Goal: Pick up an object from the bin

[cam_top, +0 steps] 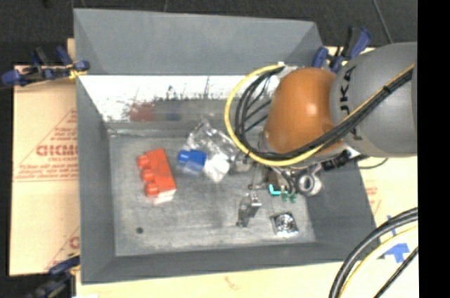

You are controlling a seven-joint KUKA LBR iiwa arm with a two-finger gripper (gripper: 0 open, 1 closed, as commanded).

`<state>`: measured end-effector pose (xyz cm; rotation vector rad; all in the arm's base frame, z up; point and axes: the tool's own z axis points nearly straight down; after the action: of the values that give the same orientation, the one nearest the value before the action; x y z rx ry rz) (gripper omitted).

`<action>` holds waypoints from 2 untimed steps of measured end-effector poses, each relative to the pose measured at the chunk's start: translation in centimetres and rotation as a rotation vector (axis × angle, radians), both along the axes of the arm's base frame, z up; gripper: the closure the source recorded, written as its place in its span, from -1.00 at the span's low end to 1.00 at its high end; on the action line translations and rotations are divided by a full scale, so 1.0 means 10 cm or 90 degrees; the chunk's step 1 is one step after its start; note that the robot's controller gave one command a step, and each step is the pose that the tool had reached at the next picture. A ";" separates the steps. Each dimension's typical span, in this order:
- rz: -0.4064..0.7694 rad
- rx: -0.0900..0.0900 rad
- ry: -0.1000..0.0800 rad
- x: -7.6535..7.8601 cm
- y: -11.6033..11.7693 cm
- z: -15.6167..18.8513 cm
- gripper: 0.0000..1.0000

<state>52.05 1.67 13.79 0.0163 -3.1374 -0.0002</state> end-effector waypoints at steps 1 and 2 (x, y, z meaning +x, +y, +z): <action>0.044 -0.003 -0.006 0.28 -1.11 0.00 -1.00; 0.087 -0.001 -0.008 -0.11 -1.74 -0.67 -1.00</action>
Offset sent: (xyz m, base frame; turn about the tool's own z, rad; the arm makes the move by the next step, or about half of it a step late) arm 0.0272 -0.1046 -0.0010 -0.0768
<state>50.94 -15.72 7.06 0.2322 -3.1418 0.0019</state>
